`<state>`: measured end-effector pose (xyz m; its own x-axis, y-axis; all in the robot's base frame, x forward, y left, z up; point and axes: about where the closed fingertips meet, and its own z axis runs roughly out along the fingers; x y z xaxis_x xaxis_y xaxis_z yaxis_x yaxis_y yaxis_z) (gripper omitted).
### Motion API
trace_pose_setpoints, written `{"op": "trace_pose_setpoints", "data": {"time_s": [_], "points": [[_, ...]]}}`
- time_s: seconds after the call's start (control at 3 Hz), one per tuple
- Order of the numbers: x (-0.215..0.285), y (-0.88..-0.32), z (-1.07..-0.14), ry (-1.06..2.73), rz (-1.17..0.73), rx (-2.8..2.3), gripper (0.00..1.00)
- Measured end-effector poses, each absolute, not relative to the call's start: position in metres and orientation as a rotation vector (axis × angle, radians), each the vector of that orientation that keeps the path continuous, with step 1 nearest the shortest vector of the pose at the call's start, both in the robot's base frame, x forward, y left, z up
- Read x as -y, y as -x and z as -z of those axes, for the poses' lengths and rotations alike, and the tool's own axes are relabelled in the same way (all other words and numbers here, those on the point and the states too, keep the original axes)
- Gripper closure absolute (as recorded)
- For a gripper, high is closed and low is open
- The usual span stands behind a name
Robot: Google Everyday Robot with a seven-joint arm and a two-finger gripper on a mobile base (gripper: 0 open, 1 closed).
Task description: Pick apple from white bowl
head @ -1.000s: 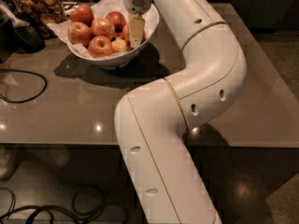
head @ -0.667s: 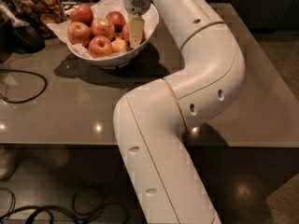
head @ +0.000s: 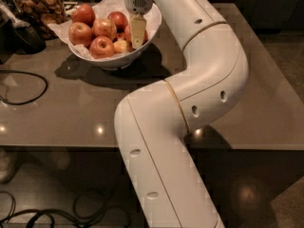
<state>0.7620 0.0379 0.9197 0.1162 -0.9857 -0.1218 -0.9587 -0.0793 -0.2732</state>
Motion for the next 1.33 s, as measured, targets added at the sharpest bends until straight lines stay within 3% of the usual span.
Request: {"op": "trace_pose_setpoints", "data": {"time_s": [1.33], "points": [[-0.0356, -0.7646, -0.9237, 2.118, 0.171, -1.902, 0.28]]}}
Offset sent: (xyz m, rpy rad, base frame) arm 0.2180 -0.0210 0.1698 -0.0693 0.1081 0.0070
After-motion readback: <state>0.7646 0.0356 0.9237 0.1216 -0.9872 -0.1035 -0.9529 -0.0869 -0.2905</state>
